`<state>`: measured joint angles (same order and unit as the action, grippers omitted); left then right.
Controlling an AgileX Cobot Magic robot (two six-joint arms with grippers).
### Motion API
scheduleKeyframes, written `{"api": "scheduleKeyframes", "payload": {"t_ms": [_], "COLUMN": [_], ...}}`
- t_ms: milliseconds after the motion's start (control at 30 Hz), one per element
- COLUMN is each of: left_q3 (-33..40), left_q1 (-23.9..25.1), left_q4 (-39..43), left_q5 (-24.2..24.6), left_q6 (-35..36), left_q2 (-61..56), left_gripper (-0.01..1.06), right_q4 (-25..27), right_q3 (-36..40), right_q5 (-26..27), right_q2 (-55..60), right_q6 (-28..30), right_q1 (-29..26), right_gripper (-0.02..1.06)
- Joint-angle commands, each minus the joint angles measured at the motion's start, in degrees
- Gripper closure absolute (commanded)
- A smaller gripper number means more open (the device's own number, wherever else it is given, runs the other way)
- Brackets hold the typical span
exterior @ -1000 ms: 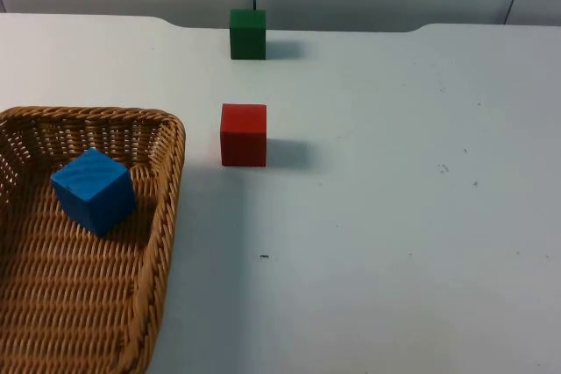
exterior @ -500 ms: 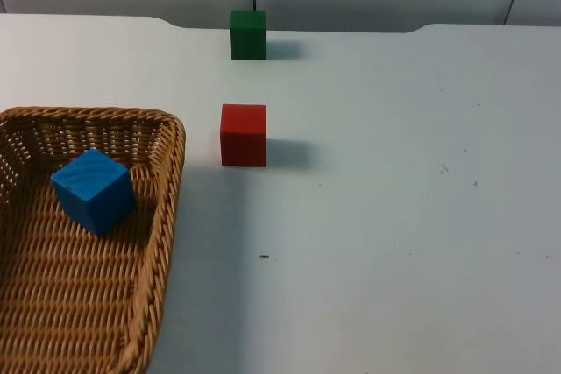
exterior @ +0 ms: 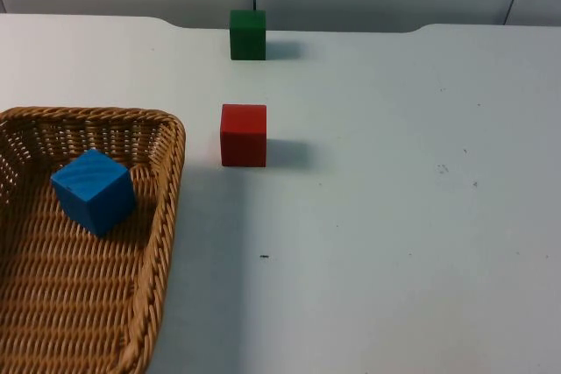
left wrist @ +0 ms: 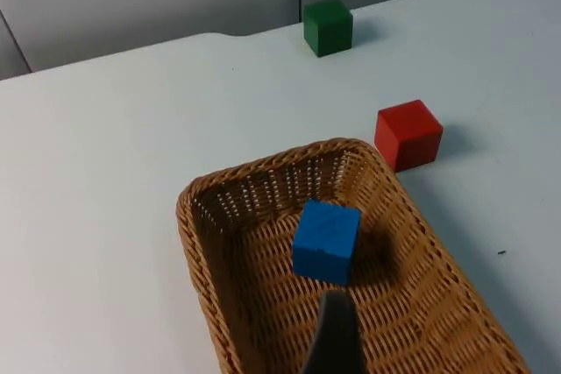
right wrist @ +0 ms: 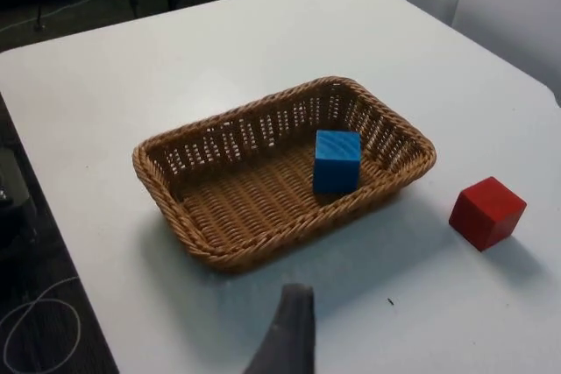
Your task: Pick up the basket with the left hand and place the blue cube into the basket with the right hand.
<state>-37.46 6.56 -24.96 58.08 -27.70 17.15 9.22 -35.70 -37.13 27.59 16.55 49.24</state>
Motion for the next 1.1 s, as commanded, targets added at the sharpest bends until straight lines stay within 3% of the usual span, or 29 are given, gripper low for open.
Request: {"api": "scheduleKeyframes", "payload": {"t_ms": [0,200,367,400,533,733,900,1067], "left_q3": [0.2,0.2,0.2,0.3,4.4,5.8,6.1,6.1], "left_q1": [-0.4,-1.4,-2.3,-2.3,-2.3,-2.3,-2.3,-2.3], "left_q4": [2.0,9.8,13.9,16.4,15.5,15.2,14.8,14.6], "left_q5": [3.2,6.6,9.4,11.9,10.4,9.9,7.6,7.7], "left_q6": [3.8,11.8,13.1,14.0,16.3,16.3,16.3,16.3], "left_q2": [-4.5,-14.2,-17.1,-17.1,-17.1,-17.1,-17.1,-17.1], "left_gripper": [0.41,0.41,0.41,0.41,0.41,0.43,0.61,0.65], "right_q4": [-3.1,-6.9,-6.9,-8.0,-9.8,-9.2,-9.2,-9.2], "right_q3": [0.3,0.3,0.3,0.3,2.0,5.5,5.5,5.7], "right_q5": [-4.8,-11.3,-13.8,-14.7,-21.3,-23.1,-23.6,-25.7], "right_q2": [-4.2,-11.7,-16.0,-17.6,-21.1,-24.6,-27.6,-27.6], "right_q6": [-1.2,-6.1,-6.4,-7.8,-10.4,-13.6,-13.7,-13.6], "right_q1": [0.0,0.0,0.0,0.0,0.0,0.0,0.0,0.0], "right_gripper": [0.28,0.28,0.28,0.28,0.28,0.28,0.28,0.28]}}
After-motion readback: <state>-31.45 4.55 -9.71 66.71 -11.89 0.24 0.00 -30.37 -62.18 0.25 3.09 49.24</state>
